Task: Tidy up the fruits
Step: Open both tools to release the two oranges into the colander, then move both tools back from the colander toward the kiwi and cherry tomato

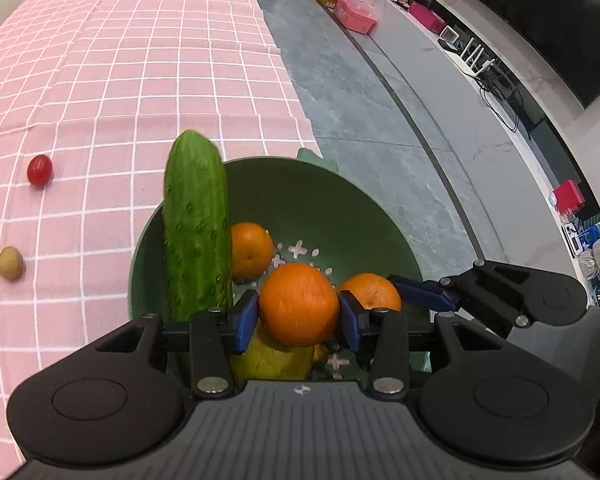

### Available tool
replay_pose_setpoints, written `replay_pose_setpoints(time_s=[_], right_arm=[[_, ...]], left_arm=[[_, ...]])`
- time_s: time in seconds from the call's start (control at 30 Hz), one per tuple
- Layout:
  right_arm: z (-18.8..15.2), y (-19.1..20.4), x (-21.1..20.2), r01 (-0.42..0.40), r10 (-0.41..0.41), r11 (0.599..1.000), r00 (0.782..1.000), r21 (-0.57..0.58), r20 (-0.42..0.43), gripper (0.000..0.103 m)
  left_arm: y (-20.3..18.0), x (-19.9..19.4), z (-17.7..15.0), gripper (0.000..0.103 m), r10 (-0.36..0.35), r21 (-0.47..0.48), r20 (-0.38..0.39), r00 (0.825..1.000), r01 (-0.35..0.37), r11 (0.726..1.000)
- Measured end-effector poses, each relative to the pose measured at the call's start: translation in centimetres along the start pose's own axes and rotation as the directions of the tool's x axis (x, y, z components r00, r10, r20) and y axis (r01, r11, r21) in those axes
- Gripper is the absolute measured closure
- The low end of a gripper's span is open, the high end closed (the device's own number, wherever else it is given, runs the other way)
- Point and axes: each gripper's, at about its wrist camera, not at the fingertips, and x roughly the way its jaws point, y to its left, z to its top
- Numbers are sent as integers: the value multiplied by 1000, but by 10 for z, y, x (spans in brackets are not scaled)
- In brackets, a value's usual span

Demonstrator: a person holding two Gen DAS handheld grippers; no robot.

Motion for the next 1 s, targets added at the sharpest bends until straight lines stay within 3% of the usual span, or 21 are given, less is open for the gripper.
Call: replay_pose_setpoints(time_s=[0.23,0.5,1.0], right_arm=[[3,-2,4,3,-3,1000,1000,7,-17,59],[6,2,-4,28,-28,1000,1000,2,-5,57],[7,33,-54,88,-88,996,989,6,115,24]], left_arm=[[3,11,6,52,-18,-20,-25,1000,17,1000],[-1,0,5,43,-19,3,10,1000,19,1000],[3,-66,-5,39,37,22,138,990,-41,999]])
